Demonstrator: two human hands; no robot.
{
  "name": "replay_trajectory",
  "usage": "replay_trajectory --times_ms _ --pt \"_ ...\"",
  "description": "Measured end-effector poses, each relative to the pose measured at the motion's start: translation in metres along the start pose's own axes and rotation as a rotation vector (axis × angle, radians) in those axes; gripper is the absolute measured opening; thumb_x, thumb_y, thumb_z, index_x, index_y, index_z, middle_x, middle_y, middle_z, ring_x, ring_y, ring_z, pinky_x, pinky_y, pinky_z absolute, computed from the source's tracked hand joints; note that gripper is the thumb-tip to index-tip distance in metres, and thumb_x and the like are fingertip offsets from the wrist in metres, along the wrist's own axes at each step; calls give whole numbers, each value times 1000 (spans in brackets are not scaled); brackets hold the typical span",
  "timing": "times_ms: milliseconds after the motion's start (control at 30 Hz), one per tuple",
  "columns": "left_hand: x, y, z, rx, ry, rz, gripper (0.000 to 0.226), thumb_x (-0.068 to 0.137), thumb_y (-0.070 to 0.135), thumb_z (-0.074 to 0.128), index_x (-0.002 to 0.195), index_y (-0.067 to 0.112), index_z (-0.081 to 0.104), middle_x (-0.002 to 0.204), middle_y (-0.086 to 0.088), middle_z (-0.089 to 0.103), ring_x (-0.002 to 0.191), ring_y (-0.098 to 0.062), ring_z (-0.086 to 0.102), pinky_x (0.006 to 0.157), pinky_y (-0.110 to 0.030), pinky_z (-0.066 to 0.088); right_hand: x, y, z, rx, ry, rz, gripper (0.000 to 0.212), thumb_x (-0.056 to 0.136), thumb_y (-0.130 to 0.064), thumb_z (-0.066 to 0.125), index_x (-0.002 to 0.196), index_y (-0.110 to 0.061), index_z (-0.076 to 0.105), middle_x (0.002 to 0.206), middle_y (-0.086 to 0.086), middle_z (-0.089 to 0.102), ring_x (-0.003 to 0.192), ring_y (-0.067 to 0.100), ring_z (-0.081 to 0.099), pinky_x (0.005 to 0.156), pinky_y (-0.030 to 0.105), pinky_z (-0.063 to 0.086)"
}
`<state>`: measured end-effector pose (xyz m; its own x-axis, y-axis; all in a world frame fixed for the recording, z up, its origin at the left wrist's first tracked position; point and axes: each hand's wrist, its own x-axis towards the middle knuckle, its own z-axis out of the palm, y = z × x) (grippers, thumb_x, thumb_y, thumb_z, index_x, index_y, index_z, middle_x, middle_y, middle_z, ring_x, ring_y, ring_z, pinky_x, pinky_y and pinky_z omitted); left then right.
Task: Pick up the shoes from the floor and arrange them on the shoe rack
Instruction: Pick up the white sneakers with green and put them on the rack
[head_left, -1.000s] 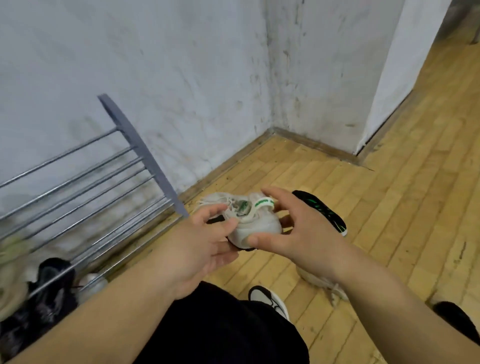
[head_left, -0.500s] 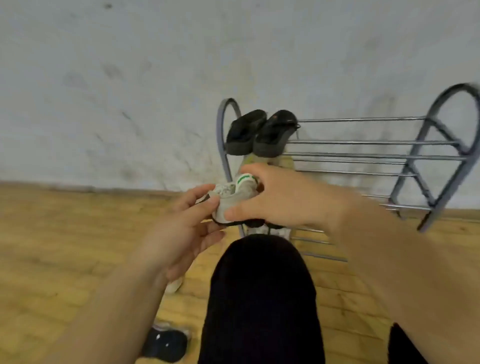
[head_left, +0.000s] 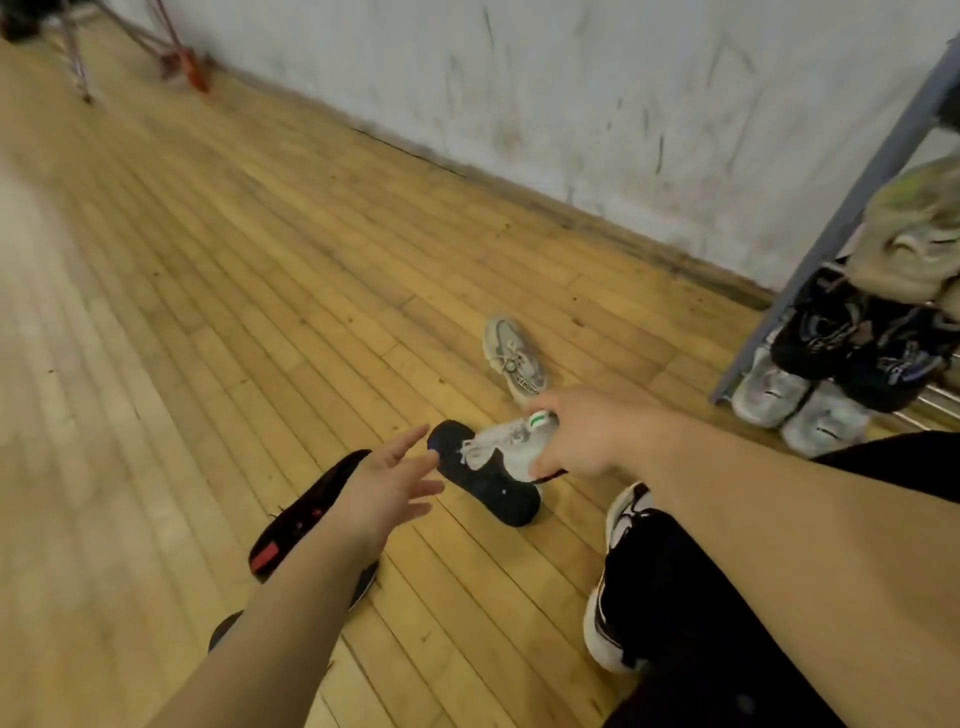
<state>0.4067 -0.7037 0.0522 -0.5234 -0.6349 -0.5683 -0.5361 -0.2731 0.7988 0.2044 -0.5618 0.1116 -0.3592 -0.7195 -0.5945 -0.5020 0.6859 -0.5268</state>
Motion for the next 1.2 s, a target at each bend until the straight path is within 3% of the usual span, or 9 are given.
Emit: replay_trajectory --times_ms 67,200,300,433,500,667,833,1067,1200 --pt "13 -36 -10 174 109 4 53 102 33 62 152 34 44 126 4 65 105 -17 66 92 -37 55 10 5 6 -154 -47 45 82 82 -26 81 154 -29 40 138 8 58 114 26 62 96 38 56" --pt "26 -109 -35 331 214 -130 59 102 32 61 157 29 38 144 -6 55 87 -6 60 63 -21 44 22 -7 28 -291 -140 -19 80 82 -31 81 153 -27 43 141 5 56 118 24 60 98 35 55" --pt "20 -149 -47 366 272 -226 63 102 31 61 159 25 35 148 -9 54 99 -18 61 77 -28 49 22 -30 41 -298 -181 -158 85 83 -33 80 156 -34 36 148 0 51 124 22 56 99 35 53" --pt "17 -182 -54 390 280 -269 67 100 34 62 160 26 32 155 -11 49 124 -29 59 101 -41 52 32 -48 61 -373 -138 -245 56 86 -22 73 137 -25 51 121 -1 63 105 25 60 87 37 56" --pt "20 -185 -51 388 259 -249 68 101 33 61 161 27 30 157 -9 47 113 -23 62 86 -35 54 38 -50 63 -435 -90 -233 52 89 -18 69 137 -21 50 115 -2 63 101 25 60 84 36 55" --pt "54 -164 -2 397 166 -161 74 98 41 64 161 36 24 159 -7 40 99 -17 66 62 -24 53 51 -31 41 -431 76 -91 70 94 -13 60 156 -25 30 139 9 56 116 31 59 89 41 56" --pt "104 -127 76 410 38 -96 93 87 48 74 161 44 16 169 -7 2 148 -35 33 88 -30 49 63 3 25 -371 151 26 80 94 -17 63 162 -27 22 150 6 49 127 30 54 95 36 51" --pt "152 -112 141 758 -168 -136 71 98 50 57 157 55 18 162 1 -40 153 -45 17 116 -49 39 77 51 4 -224 137 162 89 93 -17 64 163 -39 13 152 1 50 120 26 59 94 39 56" --pt "159 -119 135 664 -165 -183 70 94 42 69 154 46 33 163 -1 -35 149 -43 25 101 -34 49 86 57 -2 -182 135 185 84 95 -18 61 164 -36 15 157 -1 44 132 26 51 99 37 52"
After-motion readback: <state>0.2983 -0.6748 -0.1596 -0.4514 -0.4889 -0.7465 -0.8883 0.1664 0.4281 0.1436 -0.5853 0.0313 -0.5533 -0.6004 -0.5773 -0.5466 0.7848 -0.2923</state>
